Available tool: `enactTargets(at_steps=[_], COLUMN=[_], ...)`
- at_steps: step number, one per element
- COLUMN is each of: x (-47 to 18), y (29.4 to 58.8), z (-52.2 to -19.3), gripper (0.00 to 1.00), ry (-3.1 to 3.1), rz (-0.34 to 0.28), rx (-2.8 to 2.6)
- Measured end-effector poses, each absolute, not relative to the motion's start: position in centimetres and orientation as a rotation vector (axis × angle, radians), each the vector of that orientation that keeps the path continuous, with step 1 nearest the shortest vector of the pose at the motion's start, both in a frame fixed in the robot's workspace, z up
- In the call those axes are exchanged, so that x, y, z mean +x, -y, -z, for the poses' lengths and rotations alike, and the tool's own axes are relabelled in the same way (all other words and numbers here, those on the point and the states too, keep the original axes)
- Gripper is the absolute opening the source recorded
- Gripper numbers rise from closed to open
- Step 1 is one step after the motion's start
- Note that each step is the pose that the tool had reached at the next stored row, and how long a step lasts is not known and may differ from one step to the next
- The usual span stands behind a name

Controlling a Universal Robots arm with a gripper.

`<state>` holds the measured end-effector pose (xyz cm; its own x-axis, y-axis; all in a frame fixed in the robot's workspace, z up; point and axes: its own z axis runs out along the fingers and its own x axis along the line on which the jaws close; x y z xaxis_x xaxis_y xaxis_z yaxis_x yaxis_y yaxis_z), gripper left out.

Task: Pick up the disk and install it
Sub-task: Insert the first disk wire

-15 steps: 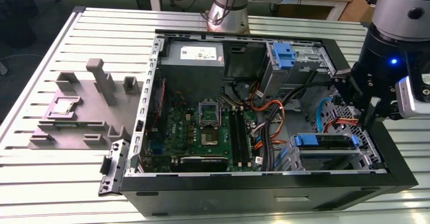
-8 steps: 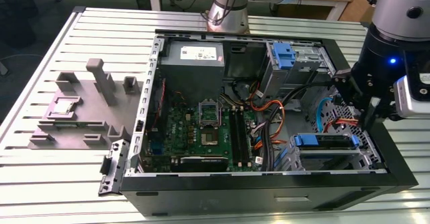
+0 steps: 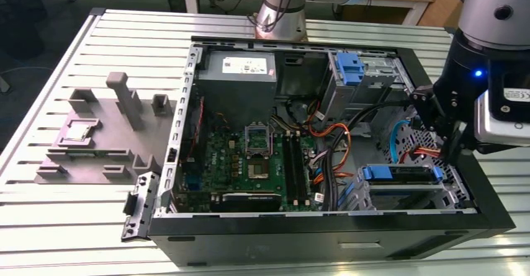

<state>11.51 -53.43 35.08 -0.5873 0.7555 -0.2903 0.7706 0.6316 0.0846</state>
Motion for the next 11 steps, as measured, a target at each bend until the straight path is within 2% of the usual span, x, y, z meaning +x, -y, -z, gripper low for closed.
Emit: enactTargets(at_steps=[6, 11], x=[11.51, 11.5], y=[53.42, 53.43], z=[-35.07, -35.06], gripper=[0.16, 0.16], ry=[-2.53, -2.548], rz=[0.075, 0.014], rx=[1.309, 1.348])
